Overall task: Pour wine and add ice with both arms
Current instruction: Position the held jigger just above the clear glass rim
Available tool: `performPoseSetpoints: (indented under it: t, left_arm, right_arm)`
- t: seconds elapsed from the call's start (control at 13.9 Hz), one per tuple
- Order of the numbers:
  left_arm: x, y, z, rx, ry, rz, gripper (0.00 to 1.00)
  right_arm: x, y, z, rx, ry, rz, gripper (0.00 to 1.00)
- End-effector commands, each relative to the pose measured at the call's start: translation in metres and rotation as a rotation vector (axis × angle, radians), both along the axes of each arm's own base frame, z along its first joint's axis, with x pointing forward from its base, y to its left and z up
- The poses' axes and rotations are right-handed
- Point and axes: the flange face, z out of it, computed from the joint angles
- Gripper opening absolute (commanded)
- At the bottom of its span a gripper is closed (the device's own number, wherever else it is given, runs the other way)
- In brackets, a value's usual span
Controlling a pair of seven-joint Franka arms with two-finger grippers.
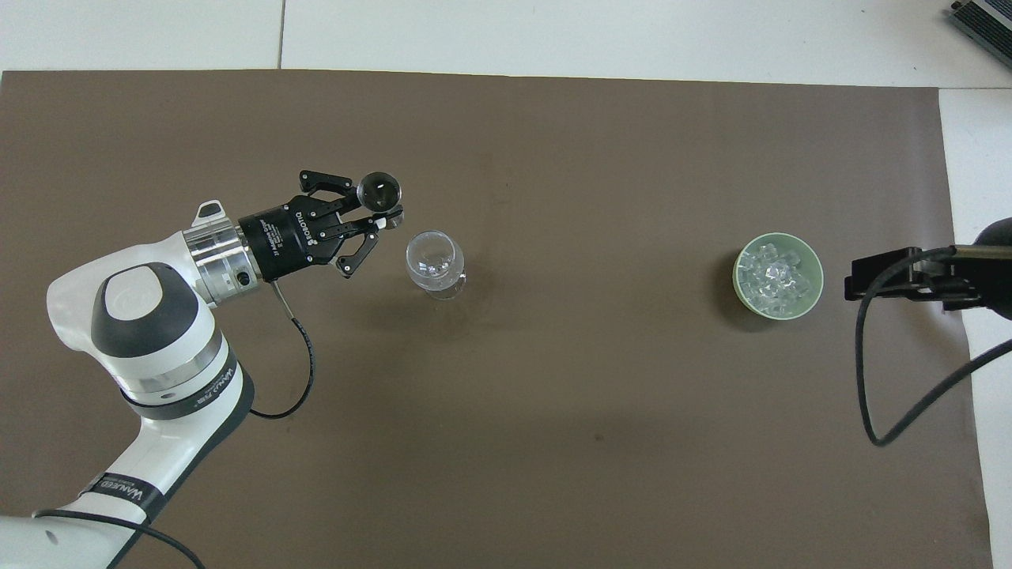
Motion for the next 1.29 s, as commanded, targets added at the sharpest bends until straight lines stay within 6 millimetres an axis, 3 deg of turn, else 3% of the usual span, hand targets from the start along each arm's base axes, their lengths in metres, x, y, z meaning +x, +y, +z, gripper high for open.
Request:
performPoseSetpoints:
  t: [0.0,0.5,1.22]
  left_arm:
    - [-0.005,-0.004,0.006,0.022,-0.047,0.001,0.00]
    - [-0.004,-0.019,0.011,0.065,-0.105,-0.009,0.00]
    - [-0.003,-0.018,0.010,0.150,-0.280,-0.068,0.00]
  right_arm:
    - [-0.001,-0.001,-0.001,0.005,0.008,0.014,1.00]
    - [-0.002,0.000,-0.001,0.005,0.008,0.015,1.00]
    - [-0.001,-0.001,-0.001,0.005,0.008,0.014,1.00]
